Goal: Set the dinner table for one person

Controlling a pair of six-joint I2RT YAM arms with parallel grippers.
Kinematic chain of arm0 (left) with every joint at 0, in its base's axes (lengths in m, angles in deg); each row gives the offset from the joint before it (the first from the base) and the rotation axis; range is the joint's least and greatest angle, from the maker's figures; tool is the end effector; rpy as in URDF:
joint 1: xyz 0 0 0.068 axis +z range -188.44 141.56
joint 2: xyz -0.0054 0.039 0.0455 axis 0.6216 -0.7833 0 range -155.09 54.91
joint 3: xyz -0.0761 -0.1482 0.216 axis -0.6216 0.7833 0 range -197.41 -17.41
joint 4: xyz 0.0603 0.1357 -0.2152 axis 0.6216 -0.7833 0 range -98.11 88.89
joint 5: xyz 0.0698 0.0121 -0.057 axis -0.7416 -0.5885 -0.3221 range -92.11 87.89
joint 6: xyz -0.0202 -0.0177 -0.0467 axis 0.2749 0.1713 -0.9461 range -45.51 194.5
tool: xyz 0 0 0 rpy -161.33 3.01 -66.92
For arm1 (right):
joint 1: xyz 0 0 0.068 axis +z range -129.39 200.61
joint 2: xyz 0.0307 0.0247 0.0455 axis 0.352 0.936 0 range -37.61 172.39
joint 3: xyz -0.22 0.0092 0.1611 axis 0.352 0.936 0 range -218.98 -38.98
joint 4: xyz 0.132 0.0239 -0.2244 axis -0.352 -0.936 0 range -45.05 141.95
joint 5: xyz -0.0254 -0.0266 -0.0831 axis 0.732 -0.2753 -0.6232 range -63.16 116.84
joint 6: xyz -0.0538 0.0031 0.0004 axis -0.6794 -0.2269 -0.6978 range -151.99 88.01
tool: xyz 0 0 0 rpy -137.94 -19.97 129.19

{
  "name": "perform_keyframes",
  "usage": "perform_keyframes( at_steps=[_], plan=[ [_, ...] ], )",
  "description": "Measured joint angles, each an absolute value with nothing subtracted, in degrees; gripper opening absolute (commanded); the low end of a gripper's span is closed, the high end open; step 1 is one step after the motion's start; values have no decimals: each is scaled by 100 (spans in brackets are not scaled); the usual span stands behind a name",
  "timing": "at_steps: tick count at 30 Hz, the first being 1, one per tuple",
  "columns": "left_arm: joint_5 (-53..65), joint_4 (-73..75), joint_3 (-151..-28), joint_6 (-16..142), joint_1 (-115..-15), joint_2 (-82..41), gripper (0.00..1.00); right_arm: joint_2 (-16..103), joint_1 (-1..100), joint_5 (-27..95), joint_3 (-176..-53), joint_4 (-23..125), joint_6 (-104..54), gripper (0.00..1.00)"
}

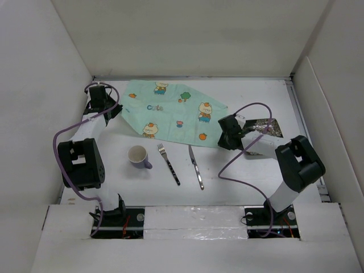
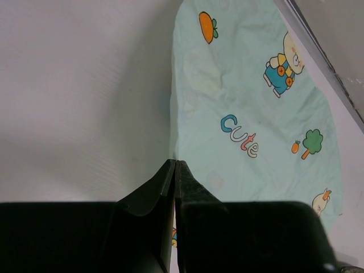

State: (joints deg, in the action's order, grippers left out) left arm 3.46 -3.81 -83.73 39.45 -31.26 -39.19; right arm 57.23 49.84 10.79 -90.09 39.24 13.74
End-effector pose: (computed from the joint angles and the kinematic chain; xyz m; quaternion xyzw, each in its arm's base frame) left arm 0.3754 0.0438 0.2603 -0.2898 0.8176 -0.1603 0.4710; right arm 0.2845 0.1481 0.1604 0.1759 0.9325 0.0679 0.3081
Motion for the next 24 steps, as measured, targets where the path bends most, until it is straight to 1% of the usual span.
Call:
perform_keyframes(
  at_steps=[2, 4, 8, 12, 16, 18, 21, 24],
  plan=[
    [346, -379, -8373, 3943, -3123, -3897, 0, 5723, 4986, 1072, -8987, 3959, 1411, 8],
    [344, -379, -8373, 3945, -3123, -3873, 0, 5723, 5004, 998, -8987, 3953, 1436, 0],
    [370, -385, -8373, 3945, -3123, -3755, 0, 5535, 5094, 714, -8994, 3798, 1374, 0],
    [632, -368, -8365, 3846, -3123, -3340, 0, 4834, 5107, 493, -9219, 3581, 1009, 0],
    [877, -331, -8417, 3704, -3128, -2440, 0, 4084, 5024, 333, -10303, 3398, 469, 0],
    [993, -333, -8762, 3643, -3128, -1845, 0, 3702, 4952, 303, -11097, 3387, 153, 0],
    [1080, -265, -9440, 3580, -3126, -1375, 0, 3254, 4818, 311, -12047, 3277, -221, 0],
    [1087, -171, -9748, 3545, -3126, -894, 0, 2923, 4663, 373, -12673, 3155, -475, 0]
  ],
)
